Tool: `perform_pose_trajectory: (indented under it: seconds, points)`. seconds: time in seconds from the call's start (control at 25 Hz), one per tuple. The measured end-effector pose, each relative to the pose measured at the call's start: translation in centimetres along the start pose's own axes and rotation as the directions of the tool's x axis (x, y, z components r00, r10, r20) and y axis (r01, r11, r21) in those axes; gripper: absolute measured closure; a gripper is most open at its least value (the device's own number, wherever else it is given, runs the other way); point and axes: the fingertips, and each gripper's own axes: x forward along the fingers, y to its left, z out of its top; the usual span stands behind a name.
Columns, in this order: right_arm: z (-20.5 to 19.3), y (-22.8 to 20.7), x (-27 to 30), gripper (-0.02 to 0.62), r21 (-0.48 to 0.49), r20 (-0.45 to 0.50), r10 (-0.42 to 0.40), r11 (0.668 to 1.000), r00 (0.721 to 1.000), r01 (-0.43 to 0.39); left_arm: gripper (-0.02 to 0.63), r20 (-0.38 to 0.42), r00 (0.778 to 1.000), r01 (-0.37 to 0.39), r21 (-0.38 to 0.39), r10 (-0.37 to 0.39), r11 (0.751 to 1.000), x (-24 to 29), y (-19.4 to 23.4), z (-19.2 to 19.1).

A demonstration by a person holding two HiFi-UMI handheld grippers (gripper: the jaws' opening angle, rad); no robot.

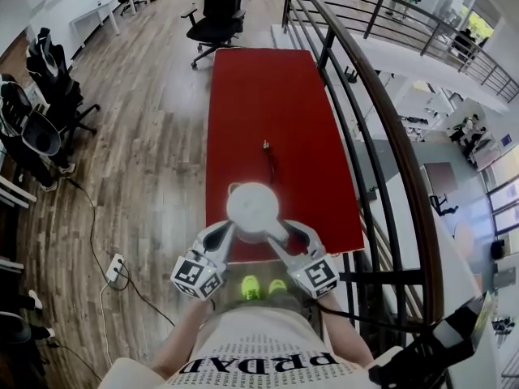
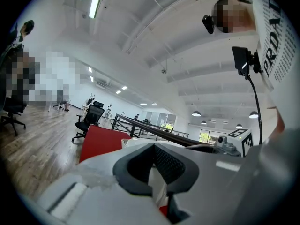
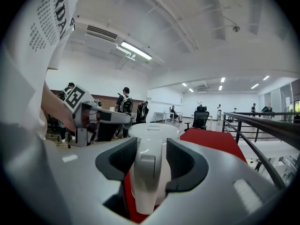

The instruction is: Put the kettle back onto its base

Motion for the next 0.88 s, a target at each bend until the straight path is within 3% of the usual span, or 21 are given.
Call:
perform_pose_trajectory:
  seconds: [0.2,0.4,0.72,0.88]
  points:
    - [4.0,-0.1,-0.1,0.397,-0.076,0.047,0.021,0.997,0.999,-0.018,0.611,0.027,0.999,0.023,0.019,-0.023,1.0,1.0,-0.5,1.7]
    - [6.1,-0.6,0.7,0.414,-0.079,0.069,0.026,0.997,0.997,-0.021,0.611,0.065,0.997,0.034,0.034,-0.036,0.999,2.1,-0.5,3.9]
    - [7.8,-0.4,1.6,0.569,-0.077,0.076,-0.001,0.997,0.997,0.007,0.611,0.094,0.993,0.062,0.053,-0.067,0.997,3.4,-1.9,6.1]
    - [8.9,-0.9,1.5,0.581,-0.057,0.106,-0.026,0.998,0.994,0.032,0.611,0.1,0.991,0.083,0.062,-0.088,0.995,3.9,-2.9,6.4]
